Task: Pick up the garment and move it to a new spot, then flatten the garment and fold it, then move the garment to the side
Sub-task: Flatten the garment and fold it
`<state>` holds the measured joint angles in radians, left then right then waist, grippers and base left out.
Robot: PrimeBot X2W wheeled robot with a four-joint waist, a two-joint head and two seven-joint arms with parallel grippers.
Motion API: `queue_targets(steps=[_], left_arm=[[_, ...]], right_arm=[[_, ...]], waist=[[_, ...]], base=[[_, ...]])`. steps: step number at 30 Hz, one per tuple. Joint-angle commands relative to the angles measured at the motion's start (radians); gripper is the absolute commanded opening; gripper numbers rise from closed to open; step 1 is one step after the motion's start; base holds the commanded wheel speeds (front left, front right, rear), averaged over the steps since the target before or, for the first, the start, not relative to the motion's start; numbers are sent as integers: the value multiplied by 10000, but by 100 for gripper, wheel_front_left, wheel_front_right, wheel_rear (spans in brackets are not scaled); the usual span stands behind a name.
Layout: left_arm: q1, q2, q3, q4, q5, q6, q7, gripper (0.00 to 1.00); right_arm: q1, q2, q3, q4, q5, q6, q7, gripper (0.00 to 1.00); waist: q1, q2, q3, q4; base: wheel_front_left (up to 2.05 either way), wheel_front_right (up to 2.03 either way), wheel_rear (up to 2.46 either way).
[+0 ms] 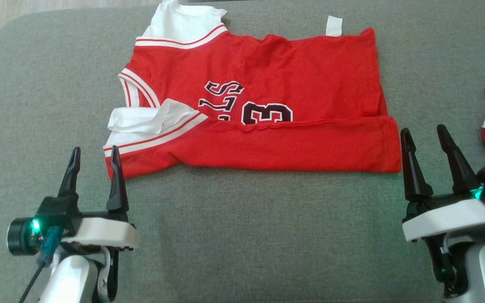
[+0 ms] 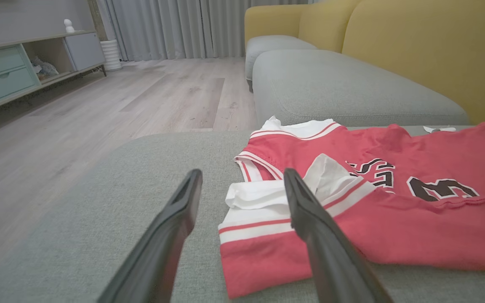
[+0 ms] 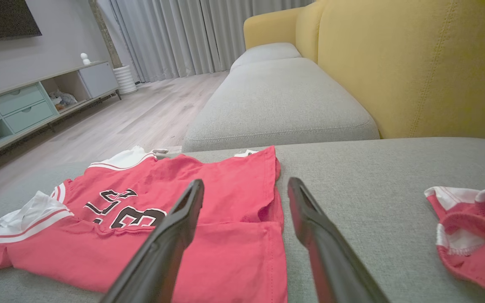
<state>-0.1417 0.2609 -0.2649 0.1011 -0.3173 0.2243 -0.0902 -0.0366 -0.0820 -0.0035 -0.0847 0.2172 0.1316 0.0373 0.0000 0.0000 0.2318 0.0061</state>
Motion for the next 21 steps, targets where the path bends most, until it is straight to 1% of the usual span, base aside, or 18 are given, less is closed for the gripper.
queue_targets(steps=[1, 6, 8, 10, 12, 16, 21], left_arm=[[-292, 256, 378, -323, -46, 0, -3, 100], [-363, 284, 373, -316, -123, 0, 110, 100], [-449, 269, 337, -216, -259, -108, 273, 100], [-567, 193, 297, 148, -575, -297, 660, 100], [-746, 177, 231, 694, -856, -553, 1059, 100], [-1224, 117, 143, 1936, -1326, -994, 1713, 100], [-1840, 109, 79, 3032, -1663, -1331, 2365, 100]], right_arm=[[-178, -13, 236, -407, -72, -9, 26, 100], [-191, 18, 186, -477, -31, -9, 82, 100], [-212, 20, 144, -468, -7, -9, 136, 100], [-265, -37, 120, -308, 14, -9, 224, 100], [-342, -129, 93, 102, 65, -9, 334, 100], [-670, -404, 125, 1359, 263, -9, 347, 100], [-1284, -619, 318, 2753, 503, -9, 262, 100]], waist=[[0, 0, 8, -6], [0, 0, 65, -14], [0, 0, 125, 10], [0, 0, 205, 37], [0, 0, 310, 43], [0, 0, 499, 69], [0, 0, 666, 106]], base=[[0, 0, 0], [0, 0, 0], [0, 0, 0], [0, 0, 0], [0, 0, 0], [0, 0, 0], [0, 0, 0]])
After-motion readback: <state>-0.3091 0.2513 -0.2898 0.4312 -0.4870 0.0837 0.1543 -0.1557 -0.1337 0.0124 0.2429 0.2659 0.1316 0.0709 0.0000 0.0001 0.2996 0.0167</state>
